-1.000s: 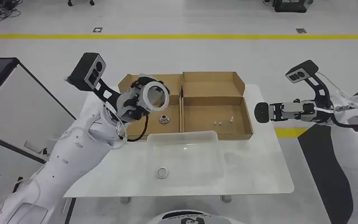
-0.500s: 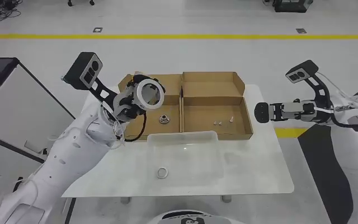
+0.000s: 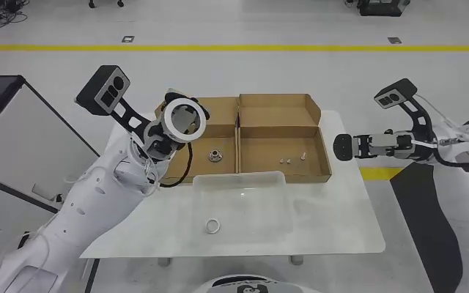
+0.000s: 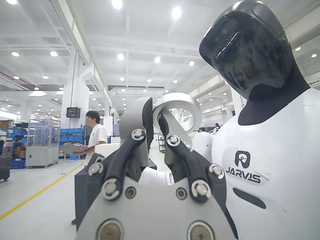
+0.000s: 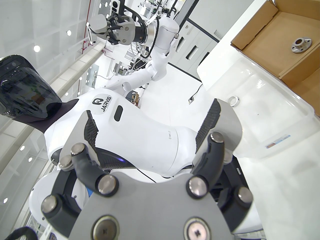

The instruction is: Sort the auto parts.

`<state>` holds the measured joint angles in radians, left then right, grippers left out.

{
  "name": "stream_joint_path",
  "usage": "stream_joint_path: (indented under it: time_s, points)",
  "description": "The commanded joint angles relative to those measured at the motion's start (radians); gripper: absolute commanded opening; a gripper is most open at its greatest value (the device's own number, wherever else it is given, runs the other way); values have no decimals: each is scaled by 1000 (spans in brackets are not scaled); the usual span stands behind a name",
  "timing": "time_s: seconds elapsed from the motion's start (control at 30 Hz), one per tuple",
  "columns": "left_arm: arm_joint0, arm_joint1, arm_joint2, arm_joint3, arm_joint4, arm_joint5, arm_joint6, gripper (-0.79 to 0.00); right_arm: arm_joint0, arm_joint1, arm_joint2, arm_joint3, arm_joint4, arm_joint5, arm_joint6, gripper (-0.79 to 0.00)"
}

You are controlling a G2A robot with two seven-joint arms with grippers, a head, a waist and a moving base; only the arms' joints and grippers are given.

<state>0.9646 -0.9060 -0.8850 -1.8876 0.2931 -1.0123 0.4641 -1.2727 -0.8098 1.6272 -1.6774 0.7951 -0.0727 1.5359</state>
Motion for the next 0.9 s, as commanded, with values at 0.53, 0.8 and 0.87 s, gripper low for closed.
stream_joint_path:
  time_s: [0.53,0.8,0.87]
  points:
    - [28,-7,-13,73,-32,133,-219,-785,0,0,0,0,0,0,0,0]
    - [11,-16,-51,150,-63,250,-347,-785,0,0,0,0,0,0,0,0]
    - [-9,-19,-60,175,-40,276,-389,-785,0,0,0,0,0,0,0,0]
